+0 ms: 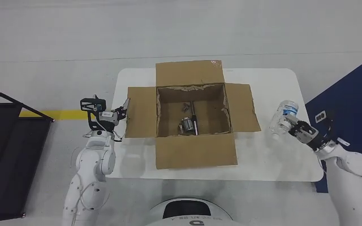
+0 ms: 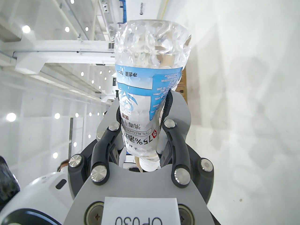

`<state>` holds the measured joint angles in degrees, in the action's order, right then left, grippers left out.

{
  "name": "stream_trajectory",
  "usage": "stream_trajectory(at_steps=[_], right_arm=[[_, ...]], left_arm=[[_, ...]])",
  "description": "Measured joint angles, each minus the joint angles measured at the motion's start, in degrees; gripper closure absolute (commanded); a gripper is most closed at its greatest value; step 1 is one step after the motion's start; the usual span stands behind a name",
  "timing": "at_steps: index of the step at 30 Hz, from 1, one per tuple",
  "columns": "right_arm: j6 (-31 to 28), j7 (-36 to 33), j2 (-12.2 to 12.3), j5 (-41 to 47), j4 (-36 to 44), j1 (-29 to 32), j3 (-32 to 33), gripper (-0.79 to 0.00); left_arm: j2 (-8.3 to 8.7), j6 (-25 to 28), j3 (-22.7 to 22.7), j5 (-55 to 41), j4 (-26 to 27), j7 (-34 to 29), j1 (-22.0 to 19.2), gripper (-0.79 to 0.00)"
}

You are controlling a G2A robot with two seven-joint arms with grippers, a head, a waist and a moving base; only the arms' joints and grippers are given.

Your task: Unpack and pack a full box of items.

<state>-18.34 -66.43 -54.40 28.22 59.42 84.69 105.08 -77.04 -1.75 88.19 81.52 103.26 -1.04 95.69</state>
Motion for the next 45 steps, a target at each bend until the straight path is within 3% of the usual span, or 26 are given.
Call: stream_trajectory(at_steps=[4,12,13,14,18,19,20,21,27,33,36,40,45], right_arm=[[3.70,0.16,0.44,-5.58,-7.49,-6.06,-2.42,0.000],[9.39,1.03,1.33,-12.89,-13.13,-10.13,-4.36,0.000],[9.77,1.00,1.36,-13.29,-13.55,-10.35,-4.66,-0.043],[10.13,1.04,1.36,-13.57,-13.80,-10.54,-4.94,-0.209],[11.27,1.24,1.30,-13.96,-15.08,-11.36,-5.99,-0.379],[11.43,1.34,1.30,-13.85,-15.64,-11.52,-6.10,-0.597],[11.61,1.59,1.31,-13.84,-16.05,-11.62,-6.13,-0.733],[11.69,1.84,1.35,-13.84,-16.37,-11.68,-6.14,-0.785],[11.30,5.15,1.58,-13.44,-15.73,-10.79,-5.32,-0.785],[14.18,14.18,1.76,-10.35,-9.54,-8.09,-1.91,-0.785],[11.78,17.27,1.50,-6.52,-2.40,-5.27,0.19,-0.785],[10.05,22.04,1.11,-7.48,13.83,0.18,0.68,-0.785],[14.99,25.42,0.97,-14.56,35.23,4.89,-1.52,-0.785]], left_arm=[[0.00,0.00,0.00,0.00,0.00,0.00,0.00,-0.785],[0.00,0.00,0.00,0.00,0.00,0.00,0.00,-0.785],[0.00,0.00,0.00,0.00,0.00,0.00,0.00,-0.785],[0.00,0.00,0.00,0.00,0.00,0.00,0.00,-0.785],[0.00,0.00,0.00,0.00,0.00,0.00,0.00,-0.785],[0.00,0.00,0.00,0.00,0.00,0.00,0.00,-0.785],[0.00,0.00,0.00,0.00,0.00,0.00,0.00,-0.785],[0.00,0.00,0.00,0.00,0.00,0.00,0.00,-0.785],[0.00,0.00,0.00,0.00,0.00,0.00,0.00,-0.785],[0.00,0.00,0.00,0.00,0.00,0.00,0.00,-0.785],[0.00,0.00,0.00,0.00,0.00,0.00,0.00,-0.785],[0.00,0.00,0.00,0.00,0.00,0.00,0.00,-0.785],[0.00,0.00,0.00,0.00,0.00,0.00,0.00,-0.785]])
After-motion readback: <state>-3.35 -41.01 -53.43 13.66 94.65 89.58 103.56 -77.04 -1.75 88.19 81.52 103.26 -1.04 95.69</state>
